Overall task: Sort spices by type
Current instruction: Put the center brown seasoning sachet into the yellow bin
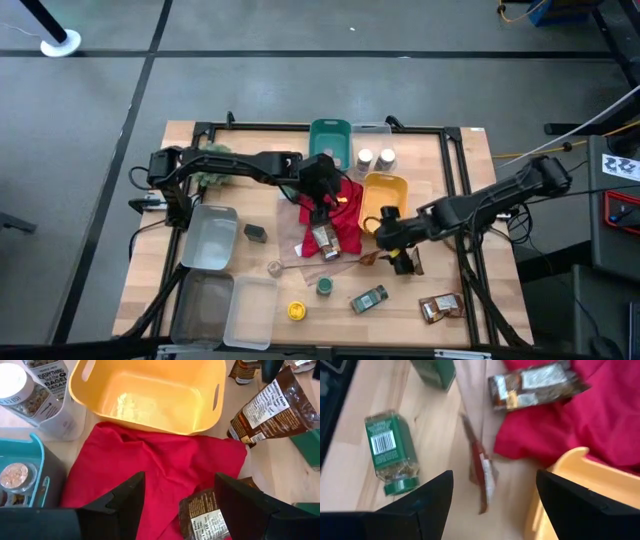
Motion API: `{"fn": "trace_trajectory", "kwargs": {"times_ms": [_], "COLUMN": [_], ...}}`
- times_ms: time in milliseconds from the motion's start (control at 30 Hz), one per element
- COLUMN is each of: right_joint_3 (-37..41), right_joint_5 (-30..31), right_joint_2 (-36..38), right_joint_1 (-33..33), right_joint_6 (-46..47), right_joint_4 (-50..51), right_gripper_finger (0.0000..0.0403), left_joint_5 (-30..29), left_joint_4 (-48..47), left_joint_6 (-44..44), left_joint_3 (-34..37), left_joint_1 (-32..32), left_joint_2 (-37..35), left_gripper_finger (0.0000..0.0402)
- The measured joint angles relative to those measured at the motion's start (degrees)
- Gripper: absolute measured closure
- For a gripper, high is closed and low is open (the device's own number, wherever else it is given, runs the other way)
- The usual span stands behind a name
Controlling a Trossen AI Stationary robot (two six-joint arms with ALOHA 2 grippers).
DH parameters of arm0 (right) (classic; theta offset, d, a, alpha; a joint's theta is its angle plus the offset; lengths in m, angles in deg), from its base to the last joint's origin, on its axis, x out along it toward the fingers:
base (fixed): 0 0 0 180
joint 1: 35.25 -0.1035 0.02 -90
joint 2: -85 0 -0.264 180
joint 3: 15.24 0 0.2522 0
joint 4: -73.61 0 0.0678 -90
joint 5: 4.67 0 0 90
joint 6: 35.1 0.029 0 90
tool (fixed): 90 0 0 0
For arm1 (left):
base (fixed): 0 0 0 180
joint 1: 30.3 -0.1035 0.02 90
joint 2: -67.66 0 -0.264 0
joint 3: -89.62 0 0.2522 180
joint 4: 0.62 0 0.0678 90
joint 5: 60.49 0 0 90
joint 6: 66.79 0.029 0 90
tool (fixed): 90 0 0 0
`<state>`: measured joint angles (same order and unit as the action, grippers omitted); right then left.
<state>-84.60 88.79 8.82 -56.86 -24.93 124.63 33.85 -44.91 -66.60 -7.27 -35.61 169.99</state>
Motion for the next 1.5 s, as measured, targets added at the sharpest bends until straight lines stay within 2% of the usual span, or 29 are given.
{"fn": "trace_trajectory", "kwargs": {"times_ms": [133,300,433,567,833,867,1033,1133,1267,1500], "right_joint_3": [0.0,0.0,0.01,0.0,0.0,0.0,0.02,0.02,0.0,-5.42], "right_joint_5": [0.29,3.97,2.22,1.5,2.01,2.01,2.03,2.03,2.03,2.18], "right_joint_2": [-3.82,-7.93,-9.03,-9.03,-9.03,-9.03,-9.03,-9.03,-8.94,-8.21], "right_joint_1": [-1.68,-2.42,-2.42,-2.42,-2.42,-2.42,-2.42,-2.42,-2.4,-2.36], "right_joint_6": [0.08,0.11,0.12,0.06,-1.54,-1.64,-1.54,-1.53,0.04,-0.43], "right_joint_4": [-1.22,-1.21,-1.29,-1.38,-1.55,-1.67,-2.41,-3.97,-6.66,-1.33], "right_gripper_finger": [0.0118,0.0119,0.0142,0.0205,0.0379,0.0391,0.0383,0.0397,0.0396,0.0399], "left_joint_5": [0.02,-0.02,-0.07,-0.07,-0.16,-0.39,-1.09,-1.16,-1.23,-2.45], "left_joint_4": [0.0,0.0,-0.07,-0.05,1.53,1.98,4.88,6.39,6.9,7.12], "left_joint_6": [-0.26,-1.42,-2.52,-3.1,-7.44,-7.6,-8.67,-9.07,-8.77,-8.79], "left_joint_3": [0.0,0.02,0.02,0.02,0.04,0.04,0.04,0.04,0.04,0.04], "left_joint_1": [0.74,2.02,3.17,4.37,7.28,7.72,9.85,10.77,11.63,11.63], "left_joint_2": [0.0,0.0,0.0,0.0,0.02,0.02,0.02,0.02,0.02,0.02], "left_gripper_finger": [0.018,0.018,0.018,0.018,0.018,0.018,0.018,0.018,0.018,0.018]}}
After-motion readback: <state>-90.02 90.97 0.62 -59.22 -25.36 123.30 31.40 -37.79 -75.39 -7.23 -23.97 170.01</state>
